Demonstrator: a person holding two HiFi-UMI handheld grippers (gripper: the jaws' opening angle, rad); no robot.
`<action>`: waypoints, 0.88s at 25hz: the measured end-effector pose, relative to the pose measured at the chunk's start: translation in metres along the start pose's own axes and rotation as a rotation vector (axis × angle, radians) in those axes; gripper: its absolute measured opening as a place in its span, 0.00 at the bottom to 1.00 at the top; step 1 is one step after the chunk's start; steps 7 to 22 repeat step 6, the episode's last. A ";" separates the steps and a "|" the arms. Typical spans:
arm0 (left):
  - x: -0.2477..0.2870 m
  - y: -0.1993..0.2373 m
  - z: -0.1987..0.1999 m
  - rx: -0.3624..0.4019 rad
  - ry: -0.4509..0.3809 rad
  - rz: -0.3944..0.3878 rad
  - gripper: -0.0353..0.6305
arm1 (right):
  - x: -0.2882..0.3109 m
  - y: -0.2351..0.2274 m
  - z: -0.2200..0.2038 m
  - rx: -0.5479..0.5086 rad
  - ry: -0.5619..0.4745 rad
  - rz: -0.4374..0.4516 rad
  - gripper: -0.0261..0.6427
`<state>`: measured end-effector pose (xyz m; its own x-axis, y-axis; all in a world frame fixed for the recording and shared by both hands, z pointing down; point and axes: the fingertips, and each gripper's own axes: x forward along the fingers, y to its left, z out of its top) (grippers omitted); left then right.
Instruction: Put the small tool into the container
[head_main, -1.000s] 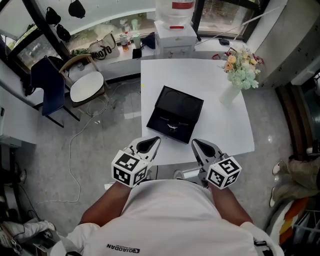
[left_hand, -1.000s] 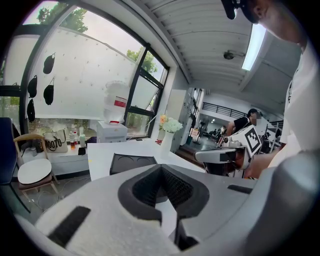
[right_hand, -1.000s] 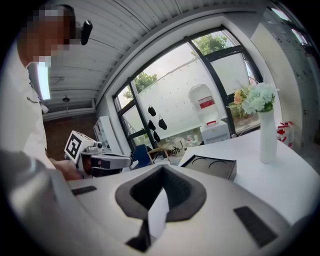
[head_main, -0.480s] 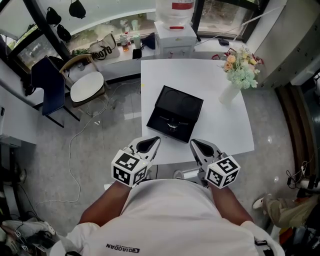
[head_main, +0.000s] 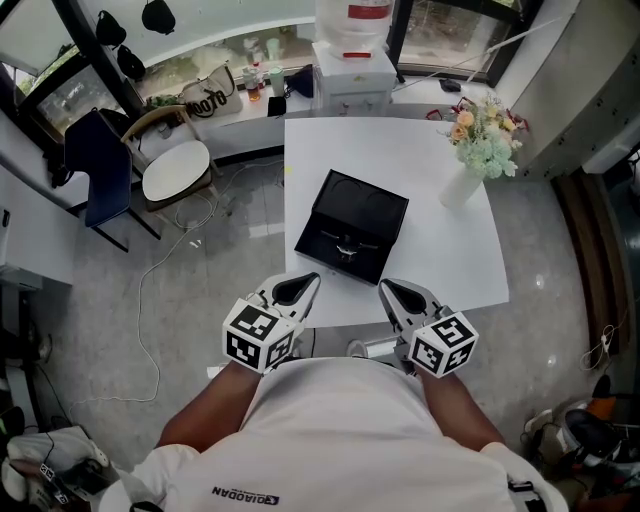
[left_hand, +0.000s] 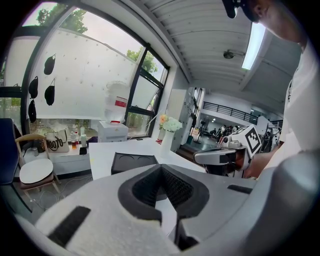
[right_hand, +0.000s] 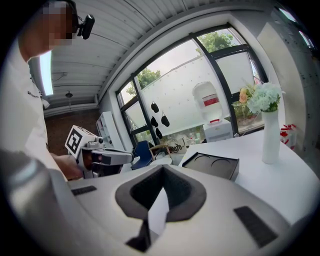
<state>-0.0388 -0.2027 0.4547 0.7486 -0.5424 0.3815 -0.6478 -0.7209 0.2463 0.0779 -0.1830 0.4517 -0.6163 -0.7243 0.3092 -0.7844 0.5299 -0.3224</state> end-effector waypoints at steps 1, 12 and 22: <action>0.000 0.000 0.000 0.000 0.001 0.001 0.07 | 0.000 0.000 0.000 0.000 0.000 0.000 0.05; -0.001 -0.001 0.002 -0.003 -0.002 0.003 0.07 | -0.001 0.001 0.001 0.000 -0.001 0.001 0.05; -0.001 -0.001 0.002 -0.003 -0.002 0.003 0.07 | -0.001 0.001 0.001 0.000 -0.001 0.001 0.05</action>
